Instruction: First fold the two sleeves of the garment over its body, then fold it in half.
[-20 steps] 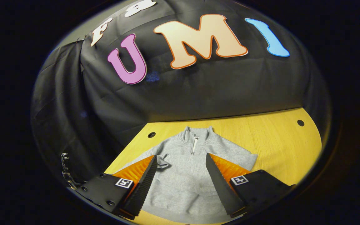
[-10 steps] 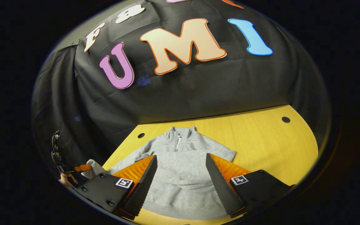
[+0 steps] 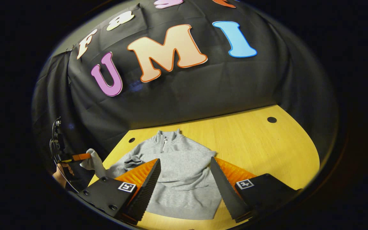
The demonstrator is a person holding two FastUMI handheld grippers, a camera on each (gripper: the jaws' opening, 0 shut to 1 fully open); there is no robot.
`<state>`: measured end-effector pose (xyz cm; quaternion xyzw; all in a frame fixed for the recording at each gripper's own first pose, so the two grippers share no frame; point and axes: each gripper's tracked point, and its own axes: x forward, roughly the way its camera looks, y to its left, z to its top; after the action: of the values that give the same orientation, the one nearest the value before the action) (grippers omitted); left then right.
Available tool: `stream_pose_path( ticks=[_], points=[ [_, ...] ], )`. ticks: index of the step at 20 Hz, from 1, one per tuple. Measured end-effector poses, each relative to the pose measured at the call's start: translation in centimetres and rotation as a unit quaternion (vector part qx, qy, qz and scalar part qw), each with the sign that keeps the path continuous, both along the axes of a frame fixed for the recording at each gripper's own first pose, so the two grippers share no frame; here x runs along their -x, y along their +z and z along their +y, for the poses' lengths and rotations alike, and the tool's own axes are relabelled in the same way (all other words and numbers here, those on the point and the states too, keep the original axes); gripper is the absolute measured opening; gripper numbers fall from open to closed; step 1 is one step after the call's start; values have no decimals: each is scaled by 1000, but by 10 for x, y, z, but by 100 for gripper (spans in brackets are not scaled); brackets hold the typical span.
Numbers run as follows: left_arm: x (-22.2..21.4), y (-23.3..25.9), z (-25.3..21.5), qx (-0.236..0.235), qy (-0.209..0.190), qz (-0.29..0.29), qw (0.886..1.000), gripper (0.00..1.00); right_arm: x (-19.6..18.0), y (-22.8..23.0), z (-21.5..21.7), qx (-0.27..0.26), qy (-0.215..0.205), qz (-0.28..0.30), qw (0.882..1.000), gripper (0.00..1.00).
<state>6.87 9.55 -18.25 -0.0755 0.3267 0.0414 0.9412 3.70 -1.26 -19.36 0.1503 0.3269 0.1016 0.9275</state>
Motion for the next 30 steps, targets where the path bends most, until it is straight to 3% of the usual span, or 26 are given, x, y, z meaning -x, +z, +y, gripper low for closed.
stream_pose_path(
  ticks=[10, 11, 12, 16, 19, 20, 21, 23, 30],
  points=[
    [-53, 30, -131, -33, -134, -37, 990, 0, 24, 1, -57, 4, -41, 2, 999, 98],
    [-53, 34, -143, -33, -146, -38, 988, 0, 27, 0, -61, 4, -44, 4, 999, 93],
    [-53, 35, -155, -31, -156, -39, 987, 0, 29, -1, -65, 3, -47, 6, 999, 97],
    [-60, 36, -205, -21, -187, -39, 981, 0, 38, -5, -79, 6, -52, 12, 999, 98],
    [-64, 38, -244, -18, -213, -42, 976, 0, 46, -4, -93, 15, -54, 11, 998, 98],
    [-63, 39, -257, -16, -221, -44, 974, 0, 50, -3, -97, 15, -56, 12, 998, 94],
    [-63, 40, -270, -12, -229, -46, 972, 0, 53, -2, -101, 14, -58, 12, 998, 98],
    [-62, 39, -297, -2, -243, -46, 969, 0, 61, -6, -106, 13, -60, 16, 998, 93],
    [-51, 3, -376, 7, -296, -1, 955, 0, 87, -23, -113, 11, -58, 26, 998, 98]
  ],
)
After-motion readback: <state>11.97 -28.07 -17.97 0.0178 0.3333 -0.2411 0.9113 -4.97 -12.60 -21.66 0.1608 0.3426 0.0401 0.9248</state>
